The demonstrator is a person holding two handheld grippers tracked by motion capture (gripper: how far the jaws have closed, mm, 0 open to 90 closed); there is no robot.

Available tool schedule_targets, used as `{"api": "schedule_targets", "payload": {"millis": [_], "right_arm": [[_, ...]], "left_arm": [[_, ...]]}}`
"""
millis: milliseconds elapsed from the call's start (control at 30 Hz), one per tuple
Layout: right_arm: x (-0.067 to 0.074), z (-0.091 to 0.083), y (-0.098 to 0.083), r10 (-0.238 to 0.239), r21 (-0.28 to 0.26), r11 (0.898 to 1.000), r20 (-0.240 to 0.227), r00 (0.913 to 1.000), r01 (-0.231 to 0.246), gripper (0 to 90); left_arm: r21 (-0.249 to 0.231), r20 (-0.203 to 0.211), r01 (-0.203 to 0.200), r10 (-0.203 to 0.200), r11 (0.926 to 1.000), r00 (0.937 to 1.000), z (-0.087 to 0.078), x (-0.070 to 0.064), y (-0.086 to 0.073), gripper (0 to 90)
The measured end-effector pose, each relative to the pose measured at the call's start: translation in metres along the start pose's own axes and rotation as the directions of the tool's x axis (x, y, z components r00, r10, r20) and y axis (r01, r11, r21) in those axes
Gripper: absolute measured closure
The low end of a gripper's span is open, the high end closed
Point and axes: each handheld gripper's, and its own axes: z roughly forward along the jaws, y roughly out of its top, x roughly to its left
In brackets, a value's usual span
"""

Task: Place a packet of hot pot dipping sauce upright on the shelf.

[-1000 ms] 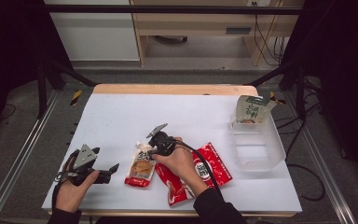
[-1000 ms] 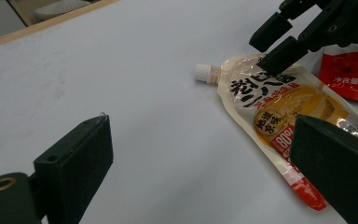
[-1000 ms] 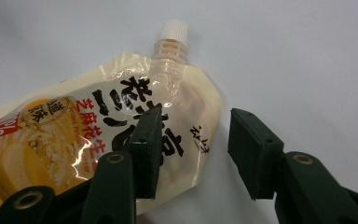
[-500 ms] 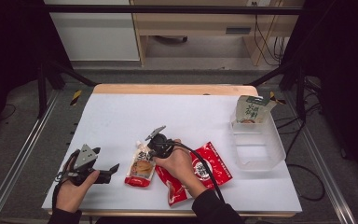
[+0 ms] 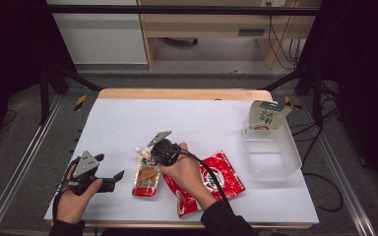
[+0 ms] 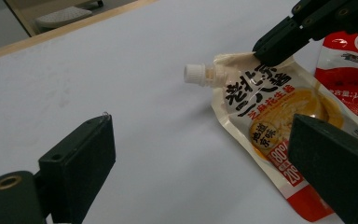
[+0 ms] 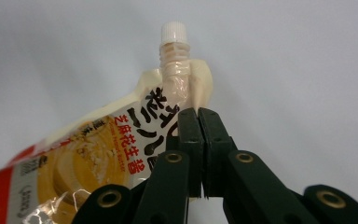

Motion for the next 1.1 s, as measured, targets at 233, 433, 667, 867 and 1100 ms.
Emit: {"api": "schedule_targets", "payload": {"millis": [233,433,667,867,1100], "right_arm": [[0.01,-0.026,0.014,-0.044,-0.074,0.996,-0.033,0.9985,0.041,90.0],[0.023,-0.047,0.023,-0.094,-0.135,0.987,-0.067,0.9933,0.085,90.0],[0.037,-0.062,0.033,-0.158,-0.183,0.973,-0.099,0.9824,0.138,90.0],[0.038,-0.067,0.034,-0.18,-0.194,0.969,-0.119,0.9765,0.154,90.0],[0.035,-0.076,0.034,-0.188,-0.217,0.964,-0.137,0.9725,0.156,90.0]], "left_arm": [[-0.044,-0.007,-0.007,0.007,0.999,1.0,-0.013,0.002,0.01,10.6],[-0.04,0.032,-0.037,0.038,0.9985,0.9988,-0.016,-0.003,0.021,13.5],[-0.026,0.112,-0.044,0.047,0.9987,0.9926,-0.006,-0.003,0.03,17.6],[-0.03,0.156,-0.028,0.033,0.9991,0.9871,-0.002,0.002,0.038,23.3],[-0.026,0.196,-0.072,0.076,0.9971,0.9777,0.004,0.001,0.05,33.2]]}}
